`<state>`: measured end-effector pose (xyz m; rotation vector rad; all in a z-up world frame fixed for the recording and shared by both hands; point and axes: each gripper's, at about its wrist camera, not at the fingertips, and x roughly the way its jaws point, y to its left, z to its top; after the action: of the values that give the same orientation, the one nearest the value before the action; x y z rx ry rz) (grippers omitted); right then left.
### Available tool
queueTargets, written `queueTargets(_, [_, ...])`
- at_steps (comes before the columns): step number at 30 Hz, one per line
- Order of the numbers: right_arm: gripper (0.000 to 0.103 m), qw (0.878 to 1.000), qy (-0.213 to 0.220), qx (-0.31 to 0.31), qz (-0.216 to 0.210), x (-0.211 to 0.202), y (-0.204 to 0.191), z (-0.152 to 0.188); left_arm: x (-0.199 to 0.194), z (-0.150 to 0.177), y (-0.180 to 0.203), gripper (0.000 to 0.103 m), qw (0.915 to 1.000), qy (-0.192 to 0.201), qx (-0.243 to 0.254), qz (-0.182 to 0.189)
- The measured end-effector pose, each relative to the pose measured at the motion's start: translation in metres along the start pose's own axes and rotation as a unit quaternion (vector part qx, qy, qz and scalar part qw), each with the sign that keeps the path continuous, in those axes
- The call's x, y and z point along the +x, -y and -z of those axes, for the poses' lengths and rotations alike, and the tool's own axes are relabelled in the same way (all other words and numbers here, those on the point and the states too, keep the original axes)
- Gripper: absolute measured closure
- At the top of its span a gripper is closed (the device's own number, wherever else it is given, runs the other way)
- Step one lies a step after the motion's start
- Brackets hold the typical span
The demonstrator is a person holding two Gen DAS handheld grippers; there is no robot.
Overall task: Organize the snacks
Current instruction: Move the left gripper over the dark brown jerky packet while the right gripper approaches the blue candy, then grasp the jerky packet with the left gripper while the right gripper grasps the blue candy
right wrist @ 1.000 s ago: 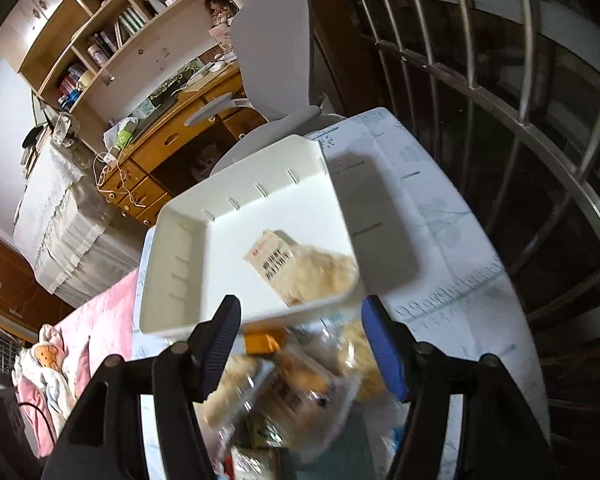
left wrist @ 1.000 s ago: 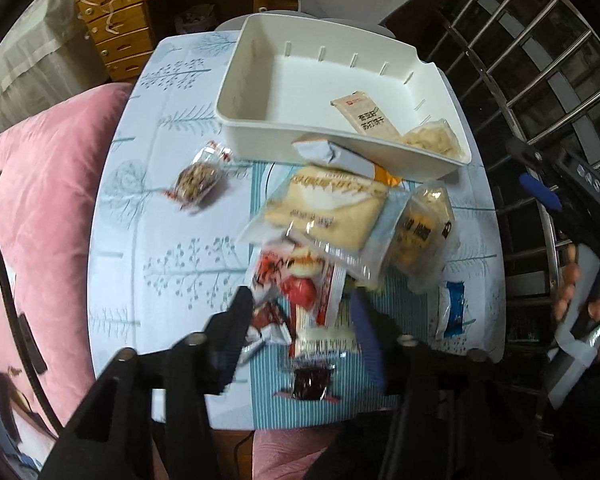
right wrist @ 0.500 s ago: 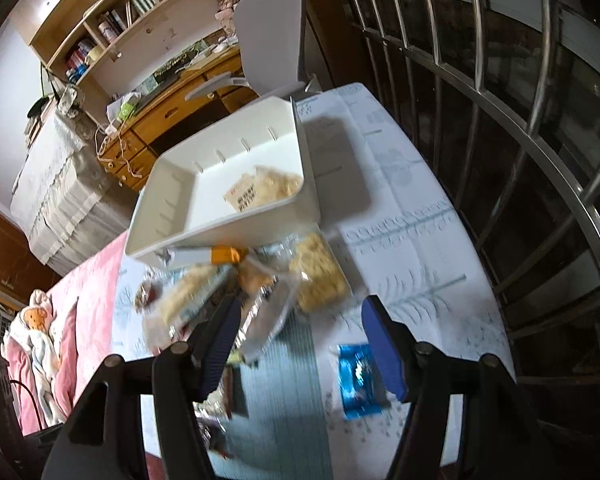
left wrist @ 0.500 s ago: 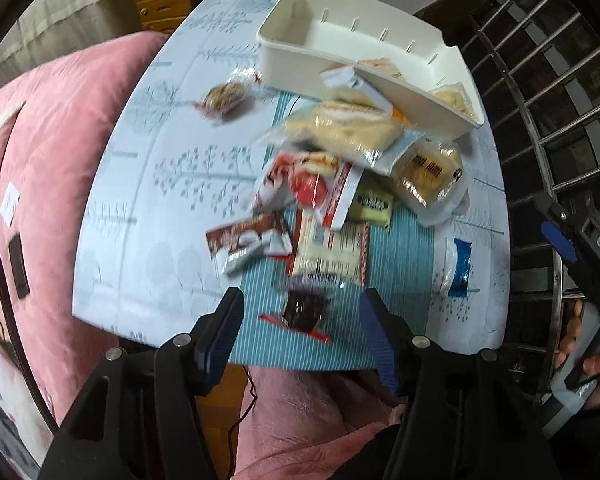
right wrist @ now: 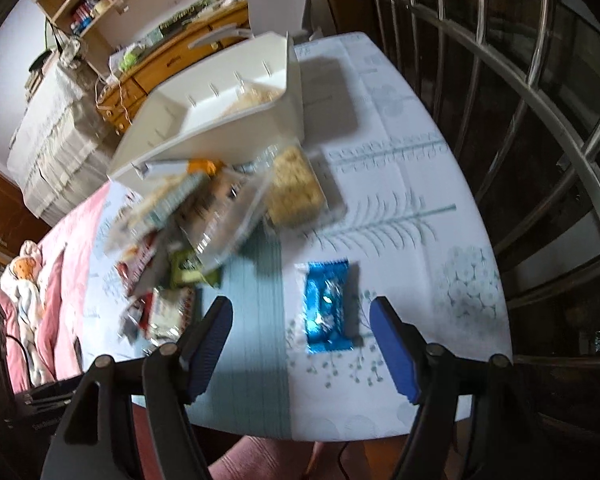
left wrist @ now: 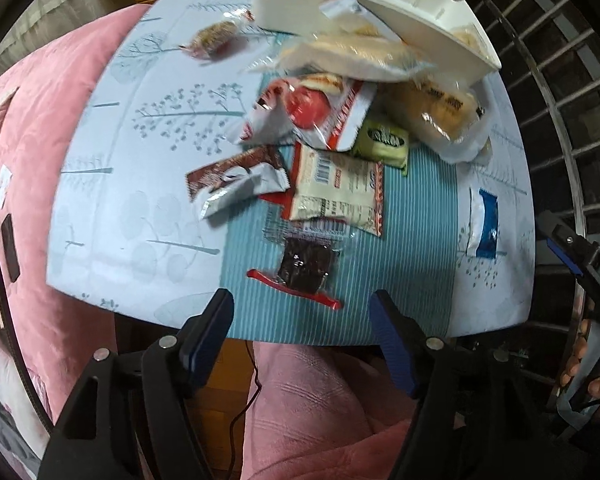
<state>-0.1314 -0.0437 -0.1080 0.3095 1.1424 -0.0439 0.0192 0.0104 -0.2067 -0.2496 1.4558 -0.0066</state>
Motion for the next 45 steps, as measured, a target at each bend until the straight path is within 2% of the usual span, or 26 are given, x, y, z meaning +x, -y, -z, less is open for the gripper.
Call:
queueTargets(10, [0.031, 0.998, -0.017, -0.052, 0.027, 0.035, 0.003, 0.02, 0.041, -0.007, 0.012, 0.029, 0.9976, -0.048, 0.043, -0.024])
queueTargets(19, [0.031, 0.997, -0.035, -0.058, 0.034, 0.057, 0.006, 0.026, 0.068, -0.023, 0.03, 0.029, 0.9917, -0.052, 0.105, -0.052])
queueTargets(30, [0.032, 0.996, -0.05, -0.055, 0.04, 0.074, 0.005, 0.024, 0.095, -0.037, 0.035, 0.029, 0.9897, -0.08, 0.103, -0.058])
queueTargets(33, [0.033, 0.996, -0.05, -0.059, 0.043, 0.077, 0.004, 0.023, 0.102, -0.034, 0.037, 0.033, 0.989, -0.09, 0.102, -0.059])
queueTargets(37, [0.04, 0.995, -0.046, -0.077, 0.052, 0.081, -0.004, 0.022, 0.103, -0.036, 0.039, 0.038, 0.9904, -0.083, 0.099, -0.05])
queueTargets(39, [0.047, 0.993, -0.044, -0.089, 0.06, 0.082, -0.007, 0.022, 0.103, -0.038, 0.038, 0.047, 0.9906, -0.08, 0.098, -0.051])
queueTargets(40, [0.049, 0.993, -0.044, -0.093, 0.063, 0.082, -0.009, 0.022, 0.103, -0.039, 0.038, 0.048, 0.9904, -0.08, 0.099, -0.053])
queueTargets(42, [0.058, 0.991, -0.044, -0.105, 0.072, 0.083, -0.011, 0.022, 0.104, -0.041, 0.042, 0.05, 0.9891, -0.085, 0.104, -0.06])
queueTargets(43, [0.058, 0.99, -0.045, -0.11, 0.076, 0.082, -0.015, 0.024, 0.105, -0.042, 0.045, 0.051, 0.9882, -0.086, 0.109, -0.064])
queueTargets(44, [0.06, 0.989, -0.045, -0.115, 0.078, 0.082, -0.017, 0.024, 0.106, -0.042, 0.048, 0.053, 0.9843, -0.111, 0.117, -0.07])
queueTargets(45, [0.062, 0.988, -0.046, -0.122, 0.08, 0.083, -0.018, 0.024, 0.107, -0.042, 0.052, 0.054, 0.9839, -0.112, 0.121, -0.069])
